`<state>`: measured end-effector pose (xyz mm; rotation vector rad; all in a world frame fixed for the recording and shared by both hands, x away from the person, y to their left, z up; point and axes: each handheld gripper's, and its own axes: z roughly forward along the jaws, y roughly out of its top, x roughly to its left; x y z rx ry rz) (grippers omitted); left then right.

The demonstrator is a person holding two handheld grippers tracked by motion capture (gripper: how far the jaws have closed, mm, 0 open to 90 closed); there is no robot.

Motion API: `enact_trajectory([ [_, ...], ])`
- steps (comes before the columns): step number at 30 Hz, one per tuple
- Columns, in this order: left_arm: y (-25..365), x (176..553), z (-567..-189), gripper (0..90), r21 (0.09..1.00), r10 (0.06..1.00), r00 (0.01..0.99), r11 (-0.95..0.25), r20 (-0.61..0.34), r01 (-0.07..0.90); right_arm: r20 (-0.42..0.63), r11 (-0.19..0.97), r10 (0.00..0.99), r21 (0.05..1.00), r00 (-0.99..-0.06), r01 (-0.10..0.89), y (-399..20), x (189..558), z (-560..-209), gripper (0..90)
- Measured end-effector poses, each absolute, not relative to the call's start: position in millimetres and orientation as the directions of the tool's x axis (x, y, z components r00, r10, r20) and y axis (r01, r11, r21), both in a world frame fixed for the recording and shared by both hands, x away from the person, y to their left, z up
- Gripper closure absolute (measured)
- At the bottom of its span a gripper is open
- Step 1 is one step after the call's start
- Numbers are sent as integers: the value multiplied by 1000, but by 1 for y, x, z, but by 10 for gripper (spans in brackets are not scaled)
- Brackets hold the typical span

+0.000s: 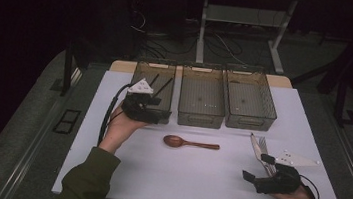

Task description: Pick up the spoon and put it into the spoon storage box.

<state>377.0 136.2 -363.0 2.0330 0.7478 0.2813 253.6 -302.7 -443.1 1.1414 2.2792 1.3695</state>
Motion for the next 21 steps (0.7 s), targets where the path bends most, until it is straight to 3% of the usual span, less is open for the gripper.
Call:
enact_trajectory([
  [21, 129, 348, -391, 314, 822, 575, 812, -412, -100, 393, 172, 256, 728, 829, -663, 496, -302, 253, -443, 21],
])
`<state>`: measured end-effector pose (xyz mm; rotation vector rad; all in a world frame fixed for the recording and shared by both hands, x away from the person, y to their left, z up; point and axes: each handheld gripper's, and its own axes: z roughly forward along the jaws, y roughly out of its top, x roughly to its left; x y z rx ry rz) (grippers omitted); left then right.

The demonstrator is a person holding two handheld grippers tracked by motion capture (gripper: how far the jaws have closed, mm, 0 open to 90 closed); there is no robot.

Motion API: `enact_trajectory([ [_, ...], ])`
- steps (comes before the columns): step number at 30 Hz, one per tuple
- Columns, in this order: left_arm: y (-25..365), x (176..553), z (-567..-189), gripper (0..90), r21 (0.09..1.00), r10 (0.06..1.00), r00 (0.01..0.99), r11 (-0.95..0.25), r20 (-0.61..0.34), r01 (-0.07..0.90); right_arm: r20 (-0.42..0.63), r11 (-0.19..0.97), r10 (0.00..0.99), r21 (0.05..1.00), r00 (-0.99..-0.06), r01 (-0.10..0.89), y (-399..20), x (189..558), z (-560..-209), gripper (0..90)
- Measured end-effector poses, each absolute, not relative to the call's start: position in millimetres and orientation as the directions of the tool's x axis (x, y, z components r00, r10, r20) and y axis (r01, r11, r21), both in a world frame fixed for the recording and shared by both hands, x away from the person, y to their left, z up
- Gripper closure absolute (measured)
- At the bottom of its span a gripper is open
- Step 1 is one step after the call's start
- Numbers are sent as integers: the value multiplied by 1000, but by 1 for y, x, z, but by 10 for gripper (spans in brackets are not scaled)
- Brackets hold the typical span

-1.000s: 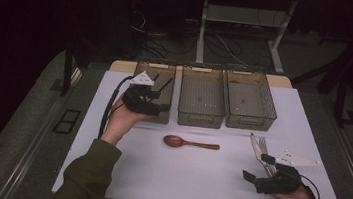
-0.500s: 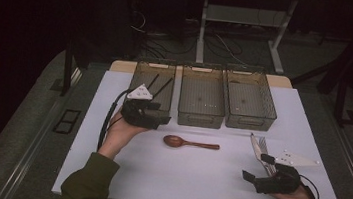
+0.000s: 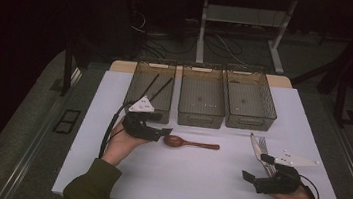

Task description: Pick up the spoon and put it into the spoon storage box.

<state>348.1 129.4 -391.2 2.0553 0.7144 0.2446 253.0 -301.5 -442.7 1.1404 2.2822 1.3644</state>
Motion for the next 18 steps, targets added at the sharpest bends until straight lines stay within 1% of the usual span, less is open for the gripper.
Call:
enact_trajectory([
  [10, 122, 355, -409, 313, 787, 559, 822, -457, -108, 415, 168, 261, 726, 830, -667, 492, -302, 253, -443, 21],
  [18, 115, 360, -420, 313, 771, 554, 824, -472, -118, 428, 169, 260, 727, 830, -666, 494, -301, 253, -443, 21],
])
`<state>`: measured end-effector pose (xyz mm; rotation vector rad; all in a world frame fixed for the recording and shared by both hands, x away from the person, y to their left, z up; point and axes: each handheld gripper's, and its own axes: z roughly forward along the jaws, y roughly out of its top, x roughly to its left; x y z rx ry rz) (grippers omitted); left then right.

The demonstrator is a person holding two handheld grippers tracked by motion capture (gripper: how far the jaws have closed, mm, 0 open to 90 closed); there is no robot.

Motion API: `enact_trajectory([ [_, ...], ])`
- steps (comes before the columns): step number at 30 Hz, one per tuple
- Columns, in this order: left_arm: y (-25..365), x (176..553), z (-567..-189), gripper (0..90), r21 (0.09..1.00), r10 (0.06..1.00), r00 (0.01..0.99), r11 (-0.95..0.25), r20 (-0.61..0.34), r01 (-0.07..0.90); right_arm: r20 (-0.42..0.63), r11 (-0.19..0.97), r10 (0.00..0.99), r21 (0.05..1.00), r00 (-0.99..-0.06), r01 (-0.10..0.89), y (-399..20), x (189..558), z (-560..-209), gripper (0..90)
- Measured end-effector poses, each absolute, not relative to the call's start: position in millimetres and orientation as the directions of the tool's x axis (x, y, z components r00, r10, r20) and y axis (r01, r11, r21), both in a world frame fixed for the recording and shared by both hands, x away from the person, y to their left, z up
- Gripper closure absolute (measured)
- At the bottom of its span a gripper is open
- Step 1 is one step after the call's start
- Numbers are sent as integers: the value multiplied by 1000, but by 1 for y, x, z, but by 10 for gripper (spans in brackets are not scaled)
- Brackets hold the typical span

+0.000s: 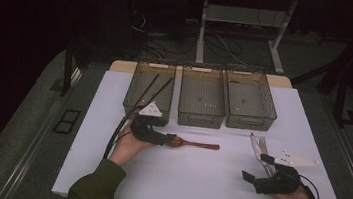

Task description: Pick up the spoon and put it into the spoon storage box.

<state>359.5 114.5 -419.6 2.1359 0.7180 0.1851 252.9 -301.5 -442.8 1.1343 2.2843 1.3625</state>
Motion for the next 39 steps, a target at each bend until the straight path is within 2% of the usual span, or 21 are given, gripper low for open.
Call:
enact_trajectory([
  [20, 99, 365, -443, 316, 700, 540, 836, -560, -98, 444, 169, 258, 728, 830, -664, 494, -302, 253, -443, 21],
  [39, 96, 365, -446, 352, 669, 517, 854, -613, -63, 421, 167, 259, 727, 831, -666, 492, -302, 253, -443, 21],
])
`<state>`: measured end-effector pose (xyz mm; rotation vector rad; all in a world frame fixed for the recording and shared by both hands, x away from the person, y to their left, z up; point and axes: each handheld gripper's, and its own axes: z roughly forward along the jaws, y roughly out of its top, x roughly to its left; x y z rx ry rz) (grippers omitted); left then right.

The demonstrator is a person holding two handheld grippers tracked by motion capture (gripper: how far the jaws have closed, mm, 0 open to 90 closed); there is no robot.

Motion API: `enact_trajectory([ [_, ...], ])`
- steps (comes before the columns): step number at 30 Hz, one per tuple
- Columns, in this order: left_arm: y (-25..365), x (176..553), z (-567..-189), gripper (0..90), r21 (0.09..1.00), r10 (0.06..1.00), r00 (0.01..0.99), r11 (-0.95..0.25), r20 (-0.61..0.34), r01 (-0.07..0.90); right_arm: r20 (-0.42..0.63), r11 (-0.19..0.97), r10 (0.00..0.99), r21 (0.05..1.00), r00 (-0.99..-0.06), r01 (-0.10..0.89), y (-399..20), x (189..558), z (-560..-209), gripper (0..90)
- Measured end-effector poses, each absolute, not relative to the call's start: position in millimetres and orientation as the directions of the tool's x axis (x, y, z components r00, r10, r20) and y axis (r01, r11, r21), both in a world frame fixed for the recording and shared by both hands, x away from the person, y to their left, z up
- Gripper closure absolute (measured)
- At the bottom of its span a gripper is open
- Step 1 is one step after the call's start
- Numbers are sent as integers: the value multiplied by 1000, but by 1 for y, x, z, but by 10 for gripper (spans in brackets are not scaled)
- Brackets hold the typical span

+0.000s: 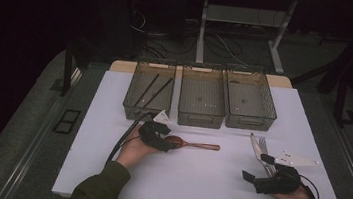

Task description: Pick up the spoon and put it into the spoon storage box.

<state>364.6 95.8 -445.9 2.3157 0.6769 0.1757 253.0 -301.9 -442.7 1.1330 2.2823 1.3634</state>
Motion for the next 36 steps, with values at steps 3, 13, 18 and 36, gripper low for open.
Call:
enact_trajectory([
  [3, 95, 363, -446, 371, 669, 522, 850, -607, -73, 430, 168, 258, 727, 831, -665, 493, -302, 253, -443, 22],
  [13, 95, 362, -445, 468, 673, 476, 877, -628, -66, 391, 168, 258, 727, 832, -665, 492, -302, 253, -443, 21],
  [18, 94, 360, -444, 529, 671, 450, 891, -641, -65, 373, 167, 258, 727, 832, -666, 490, -302, 253, -442, 21],
  [36, 91, 354, -442, 705, 646, 399, 916, -686, -51, 334, 164, 261, 725, 834, -669, 487, -302, 253, -442, 21],
])
